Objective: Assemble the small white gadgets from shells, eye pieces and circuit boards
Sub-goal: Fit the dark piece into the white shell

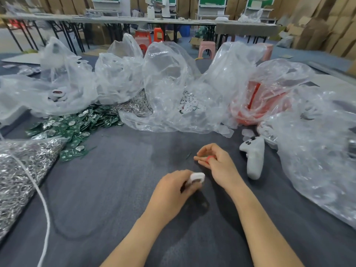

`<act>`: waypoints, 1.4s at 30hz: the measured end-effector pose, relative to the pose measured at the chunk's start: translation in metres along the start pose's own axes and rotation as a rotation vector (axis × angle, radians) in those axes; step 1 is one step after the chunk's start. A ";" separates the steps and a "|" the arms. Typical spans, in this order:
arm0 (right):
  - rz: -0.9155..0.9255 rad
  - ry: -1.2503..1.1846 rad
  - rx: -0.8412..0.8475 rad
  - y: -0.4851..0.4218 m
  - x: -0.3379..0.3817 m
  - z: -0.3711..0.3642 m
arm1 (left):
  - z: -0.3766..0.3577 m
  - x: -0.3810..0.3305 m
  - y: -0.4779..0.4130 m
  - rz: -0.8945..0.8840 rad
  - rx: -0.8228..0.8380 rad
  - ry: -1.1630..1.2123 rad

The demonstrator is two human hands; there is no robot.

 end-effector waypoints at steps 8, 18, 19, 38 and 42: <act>0.061 0.319 -0.113 0.007 0.003 0.010 | 0.005 0.009 0.004 0.181 -0.042 -0.144; 0.060 0.684 -0.314 0.004 0.001 0.022 | 0.012 0.009 0.010 0.238 -0.051 -0.294; 0.046 0.723 -0.309 0.003 0.000 0.020 | 0.011 0.009 0.010 0.223 -0.026 -0.294; 0.274 0.597 -0.060 0.032 0.020 -0.041 | 0.009 0.023 0.009 0.269 -0.094 -0.145; 0.261 0.582 -0.084 0.029 0.021 -0.036 | 0.010 0.022 0.006 0.273 -0.106 -0.133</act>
Point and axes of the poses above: each hand's wrist, its own y-axis away from the middle knuckle, its own z-axis out of the back of the hand, x = y × z, the point moved 7 cm from there along -y, towards the middle knuckle, and after that the axes turned 6 degrees about -z, right-handed, at the moved point
